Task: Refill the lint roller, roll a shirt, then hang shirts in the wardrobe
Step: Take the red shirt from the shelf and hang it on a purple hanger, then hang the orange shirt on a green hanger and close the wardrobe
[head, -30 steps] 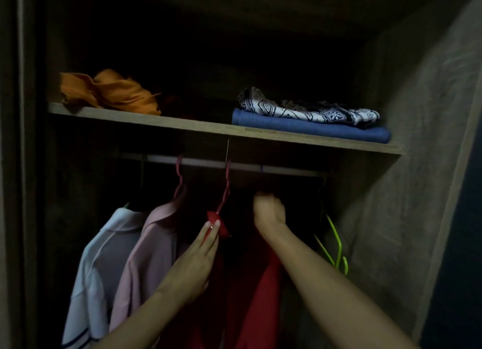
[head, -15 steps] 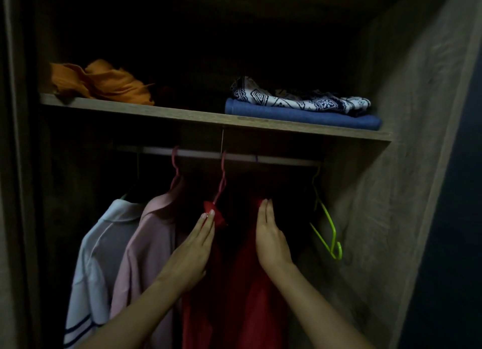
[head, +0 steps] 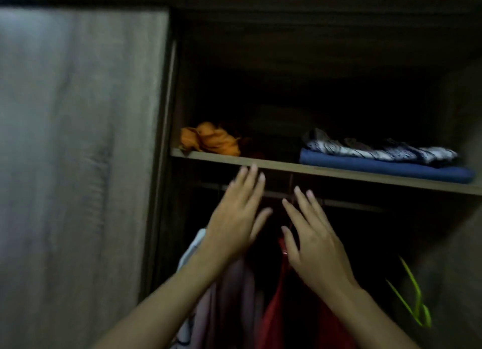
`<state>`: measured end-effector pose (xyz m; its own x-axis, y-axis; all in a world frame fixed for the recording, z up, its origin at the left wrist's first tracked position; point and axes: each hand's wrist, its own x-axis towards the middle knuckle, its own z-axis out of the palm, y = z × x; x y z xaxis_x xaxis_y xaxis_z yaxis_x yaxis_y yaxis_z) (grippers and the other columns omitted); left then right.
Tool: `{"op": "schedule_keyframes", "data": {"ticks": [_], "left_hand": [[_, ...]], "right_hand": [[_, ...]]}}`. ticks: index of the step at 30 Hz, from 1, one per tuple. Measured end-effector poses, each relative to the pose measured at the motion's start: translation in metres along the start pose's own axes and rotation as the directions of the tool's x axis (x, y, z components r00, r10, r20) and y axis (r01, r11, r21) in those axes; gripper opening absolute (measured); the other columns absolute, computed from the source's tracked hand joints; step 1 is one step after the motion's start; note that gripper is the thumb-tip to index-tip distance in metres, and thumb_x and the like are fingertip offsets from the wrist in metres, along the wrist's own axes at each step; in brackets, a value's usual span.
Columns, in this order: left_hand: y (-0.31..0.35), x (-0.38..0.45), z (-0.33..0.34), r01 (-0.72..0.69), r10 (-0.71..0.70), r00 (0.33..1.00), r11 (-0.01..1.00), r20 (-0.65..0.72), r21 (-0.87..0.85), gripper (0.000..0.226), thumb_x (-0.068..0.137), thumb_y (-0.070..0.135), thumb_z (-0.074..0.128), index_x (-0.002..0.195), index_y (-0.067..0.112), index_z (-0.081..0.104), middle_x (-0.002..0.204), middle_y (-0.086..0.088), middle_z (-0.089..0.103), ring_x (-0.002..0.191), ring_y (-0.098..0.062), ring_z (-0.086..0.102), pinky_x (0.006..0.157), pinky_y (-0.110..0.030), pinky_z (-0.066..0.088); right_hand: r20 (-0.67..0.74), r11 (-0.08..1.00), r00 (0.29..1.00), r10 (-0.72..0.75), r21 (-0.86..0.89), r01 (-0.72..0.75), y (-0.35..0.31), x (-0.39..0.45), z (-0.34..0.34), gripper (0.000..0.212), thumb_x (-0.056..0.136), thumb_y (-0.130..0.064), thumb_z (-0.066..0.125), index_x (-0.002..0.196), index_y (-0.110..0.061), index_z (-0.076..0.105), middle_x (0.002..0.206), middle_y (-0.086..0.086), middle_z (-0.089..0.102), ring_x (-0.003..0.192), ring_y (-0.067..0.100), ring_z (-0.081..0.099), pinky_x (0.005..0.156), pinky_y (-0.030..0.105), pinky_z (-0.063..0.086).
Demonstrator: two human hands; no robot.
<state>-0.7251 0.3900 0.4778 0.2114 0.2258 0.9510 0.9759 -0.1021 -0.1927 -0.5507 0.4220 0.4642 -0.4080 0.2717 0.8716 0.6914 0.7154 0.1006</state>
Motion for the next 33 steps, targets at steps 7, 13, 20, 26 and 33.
{"op": "schedule_keyframes", "data": {"ticks": [7, 13, 20, 26, 33], "left_hand": [[-0.093, 0.106, -0.06, 0.296, -0.332, 0.928, 0.932, 0.167, 0.211, 0.074, 0.097, 0.049, 0.035, 0.151, 0.004, 0.012, 0.16, -0.016, -0.003, 0.147, -0.029, -0.009, 0.121, -0.043, 0.007], [-0.137, 0.133, -0.04, 0.534, -0.511, 0.71, 0.839, 0.484, 0.102, 0.099, 0.08, 0.061, 0.06, 0.152, 0.012, 0.013, 0.159, -0.018, 0.006, 0.145, -0.037, 0.01, 0.118, -0.049, 0.017], [-0.136, 0.132, -0.035, 0.674, -0.474, 0.6, 0.734, 0.644, -0.087, 0.059, 0.086, 0.033, 0.065, 0.138, 0.017, 0.043, 0.132, -0.01, 0.052, 0.118, -0.026, 0.051, 0.099, -0.037, 0.041], [-0.119, 0.118, -0.06, 0.608, -0.314, 0.734, 0.699, 0.602, -0.376, 0.053, 0.087, 0.014, 0.063, 0.136, 0.023, 0.044, 0.129, -0.006, 0.049, 0.115, -0.022, 0.051, 0.093, -0.034, 0.047], [-0.101, 0.08, -0.101, 0.397, -0.16, 0.85, 0.82, 0.501, -0.412, 0.081, 0.077, 0.015, 0.073, 0.144, 0.025, 0.03, 0.132, -0.001, 0.044, 0.117, -0.013, 0.045, 0.097, -0.034, 0.04]], "right_hand": [[0.04, 0.991, 0.995, -0.093, 0.098, 0.088, -0.056, 0.118, -0.01, 0.056, 0.1, -0.032, 0.04, 0.15, -0.013, 0.025, 0.161, 0.007, 0.013, 0.149, 0.019, 0.006, 0.122, 0.036, 0.01], [0.39, 0.981, 0.92, 0.021, 0.171, -0.095, -0.058, 0.193, 0.009, 0.068, 0.099, -0.045, 0.034, 0.154, -0.014, 0.007, 0.162, 0.007, 0.003, 0.149, 0.026, 0.0, 0.12, 0.046, 0.008], [0.631, 0.85, 0.773, 0.07, 0.368, -0.377, -0.051, 0.22, 0.012, 0.08, 0.091, -0.038, 0.056, 0.153, -0.025, 0.008, 0.153, 0.014, 0.029, 0.137, 0.033, 0.033, 0.114, 0.046, 0.029], [0.553, 0.8, 0.833, 0.03, 0.486, -0.352, -0.045, 0.213, 0.006, 0.046, 0.085, -0.024, 0.063, 0.128, -0.024, 0.046, 0.114, 0.008, 0.056, 0.099, 0.02, 0.056, 0.079, 0.031, 0.046], [0.16, 0.739, 0.976, 0.147, 0.638, -0.216, -0.05, 0.177, -0.017, 0.012, 0.089, -0.015, 0.053, 0.096, -0.02, 0.045, 0.077, -0.005, 0.054, 0.064, 0.006, 0.055, 0.045, 0.01, 0.04]]}}
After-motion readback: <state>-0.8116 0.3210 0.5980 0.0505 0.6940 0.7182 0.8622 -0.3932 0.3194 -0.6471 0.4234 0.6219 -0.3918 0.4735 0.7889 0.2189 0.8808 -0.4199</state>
